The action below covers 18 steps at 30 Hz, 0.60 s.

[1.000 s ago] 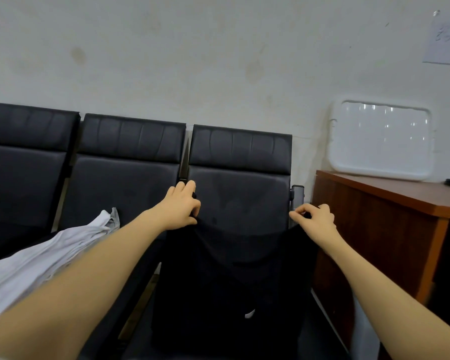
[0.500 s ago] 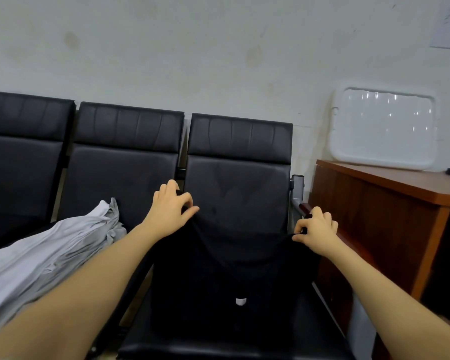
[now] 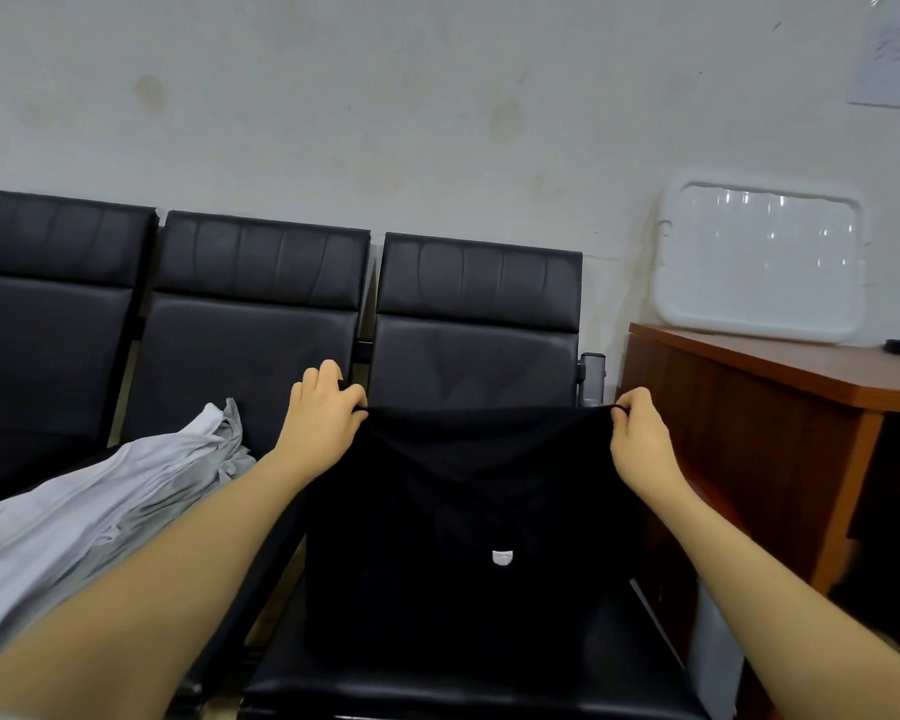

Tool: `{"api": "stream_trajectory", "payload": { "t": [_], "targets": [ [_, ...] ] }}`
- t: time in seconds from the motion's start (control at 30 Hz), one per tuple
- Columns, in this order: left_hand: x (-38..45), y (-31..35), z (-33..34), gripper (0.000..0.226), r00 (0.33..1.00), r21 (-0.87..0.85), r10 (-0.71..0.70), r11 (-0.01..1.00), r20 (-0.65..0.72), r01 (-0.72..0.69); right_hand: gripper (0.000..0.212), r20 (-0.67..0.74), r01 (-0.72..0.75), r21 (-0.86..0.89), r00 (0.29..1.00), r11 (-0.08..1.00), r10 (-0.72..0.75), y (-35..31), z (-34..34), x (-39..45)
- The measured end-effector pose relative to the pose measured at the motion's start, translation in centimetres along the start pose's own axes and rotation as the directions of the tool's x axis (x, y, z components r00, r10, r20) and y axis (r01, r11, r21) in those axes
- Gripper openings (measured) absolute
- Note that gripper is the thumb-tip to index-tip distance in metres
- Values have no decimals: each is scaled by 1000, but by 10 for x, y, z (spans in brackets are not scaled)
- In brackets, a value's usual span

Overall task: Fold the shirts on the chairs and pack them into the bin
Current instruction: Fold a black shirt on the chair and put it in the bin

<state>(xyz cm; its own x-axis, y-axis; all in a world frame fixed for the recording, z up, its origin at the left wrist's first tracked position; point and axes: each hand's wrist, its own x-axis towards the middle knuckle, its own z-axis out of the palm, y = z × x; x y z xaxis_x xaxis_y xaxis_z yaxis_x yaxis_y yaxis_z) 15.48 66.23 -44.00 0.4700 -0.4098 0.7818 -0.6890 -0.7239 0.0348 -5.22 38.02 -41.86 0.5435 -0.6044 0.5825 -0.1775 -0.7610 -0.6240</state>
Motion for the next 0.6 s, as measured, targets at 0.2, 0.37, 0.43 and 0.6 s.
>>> {"api": "stream_trajectory", "payload": {
  "t": [0.2, 0.37, 0.43, 0.6],
  "targets": [
    [0, 17, -17, 9, 971, -149, -127, 984, -203, 97, 12, -28, 178, -246, 981, 953, -190, -9, -19, -5],
    [1, 37, -44, 6, 928, -275, -184, 957, -323, 94, 15, -186, 167, -143, 964, 976, -192, -32, -40, -15],
    [5, 44, -58, 6, 914, -304, -189, 950, -358, 78, 15, -225, 177, -109, 954, 978, -198, -46, -51, -17],
    [16, 60, -101, 12, 897, -379, -198, 925, -394, 38, 15, -322, 240, -83, 912, 967, -254, -81, -81, -23]
  ]
}}
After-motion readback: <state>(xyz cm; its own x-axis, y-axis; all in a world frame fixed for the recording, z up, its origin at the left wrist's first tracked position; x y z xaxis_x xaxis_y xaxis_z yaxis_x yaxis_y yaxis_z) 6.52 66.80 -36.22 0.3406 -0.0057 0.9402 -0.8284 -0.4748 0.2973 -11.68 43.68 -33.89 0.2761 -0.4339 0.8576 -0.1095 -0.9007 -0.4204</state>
